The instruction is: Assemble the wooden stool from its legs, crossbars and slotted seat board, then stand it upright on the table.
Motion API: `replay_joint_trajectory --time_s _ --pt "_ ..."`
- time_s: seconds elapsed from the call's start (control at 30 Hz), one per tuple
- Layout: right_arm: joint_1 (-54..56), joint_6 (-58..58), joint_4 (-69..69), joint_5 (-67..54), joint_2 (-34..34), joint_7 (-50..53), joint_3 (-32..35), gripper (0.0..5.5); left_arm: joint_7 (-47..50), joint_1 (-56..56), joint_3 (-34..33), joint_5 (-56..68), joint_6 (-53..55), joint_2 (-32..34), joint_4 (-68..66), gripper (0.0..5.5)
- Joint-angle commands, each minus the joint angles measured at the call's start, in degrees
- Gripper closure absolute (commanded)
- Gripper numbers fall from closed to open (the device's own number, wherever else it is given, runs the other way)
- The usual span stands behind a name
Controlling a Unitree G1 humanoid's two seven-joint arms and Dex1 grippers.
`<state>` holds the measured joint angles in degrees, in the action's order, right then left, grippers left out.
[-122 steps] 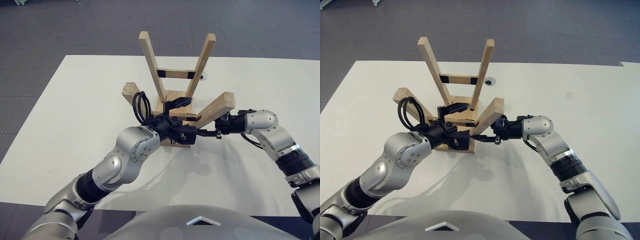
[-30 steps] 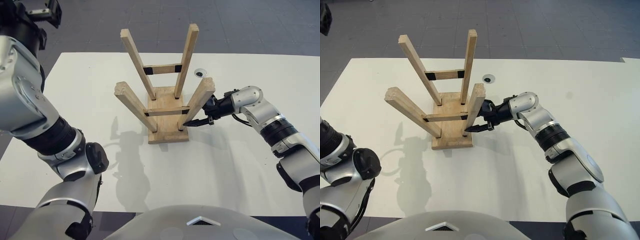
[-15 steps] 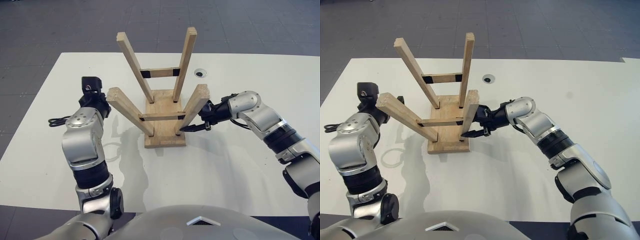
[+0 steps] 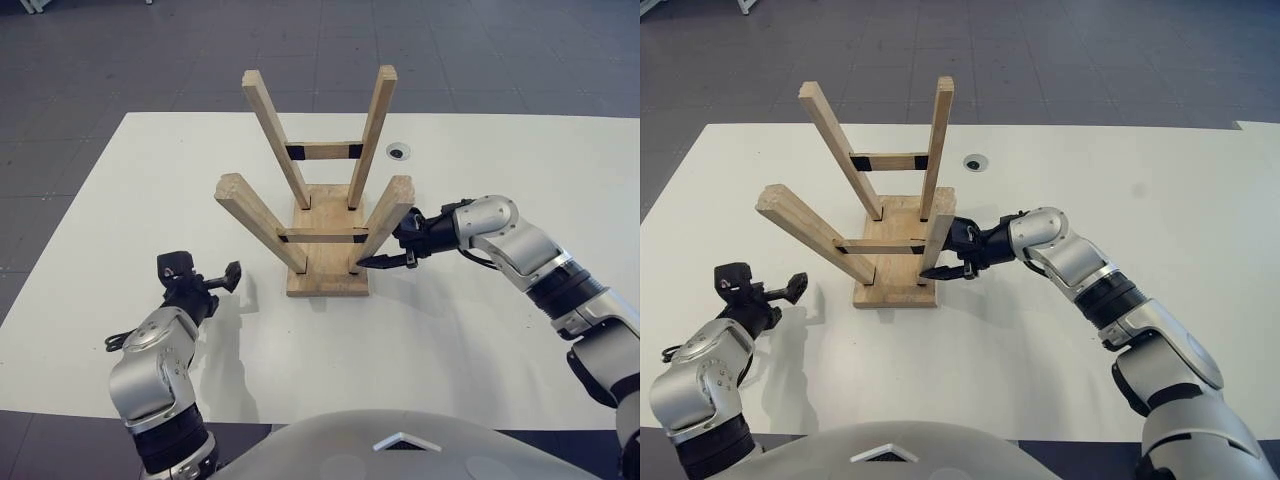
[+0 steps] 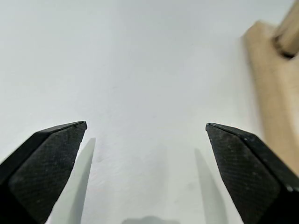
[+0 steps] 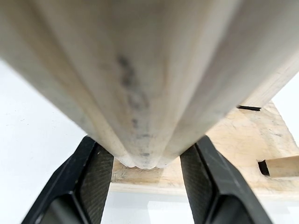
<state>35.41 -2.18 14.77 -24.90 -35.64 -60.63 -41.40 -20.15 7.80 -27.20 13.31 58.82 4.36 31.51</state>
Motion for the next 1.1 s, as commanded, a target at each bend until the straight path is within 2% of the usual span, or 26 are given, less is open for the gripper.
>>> replay_joint_trajectory --time_s 0.03,0.07,0.23,0.3,0.5,0.6,0.67,0.83,0.97,1.1 --pt "-15.3 -18.9 7.7 18.8 -3.1 -0.6 -17.7 3.46 -5.5 -6.5 -5.2 13.0 3.2 2.3 2.4 0.77" --pt "-15.3 -18.8 7.8 18.8 -3.1 -0.7 -17.8 3.46 -6.4 -8.0 -3.0 15.5 4.3 2.1 4.1 0.77" --pt "-14.2 -18.4 8.3 19.1 -2.6 -1.3 -18.1 3.46 -8.4 -9.9 18.7 21.9 8.4 2.7 17.8 0.77" --pt "-14.0 -18.4 8.3 19.1 -2.6 -1.3 -18.1 3.46 -6.7 -7.6 22.7 21.7 8.6 2.3 20.4 0.77" --pt "-14.1 -18.4 8.0 18.5 -3.2 -1.0 -18.6 3.46 -7.0 -2.2 21.4 15.7 2.9 7.6 13.6 0.77" --pt "-14.2 -17.8 7.0 15.8 -3.9 0.2 -15.3 3.46 -6.3 -1.4 17.8 9.5 -5.0 10.3 2.6 0.77" --pt "-13.4 -18.8 2.6 12.8 -6.4 0.0 -12.2 3.46 -5.3 -2.0 15.9 8.9 -7.0 10.3 -0.7 0.77" --pt "-11.6 -20.1 -1.9 10.0 -9.2 -1.4 -9.4 3.46 -4.1 -0.6 18.2 8.4 -9.6 9.8 -0.8 0.77" --pt "-13.0 -20.9 -2.7 11.0 -8.4 -0.9 -8.1 2.61 -3.6 -1.3 18.8 8.8 -10.0 10.4 -0.9 0.74" --pt "-14.2 -21.6 -2.9 13.4 -7.6 -0.4 -6.0 1.98 -3.1 -1.1 19.5 9.6 -9.9 10.7 0.1 0.74"
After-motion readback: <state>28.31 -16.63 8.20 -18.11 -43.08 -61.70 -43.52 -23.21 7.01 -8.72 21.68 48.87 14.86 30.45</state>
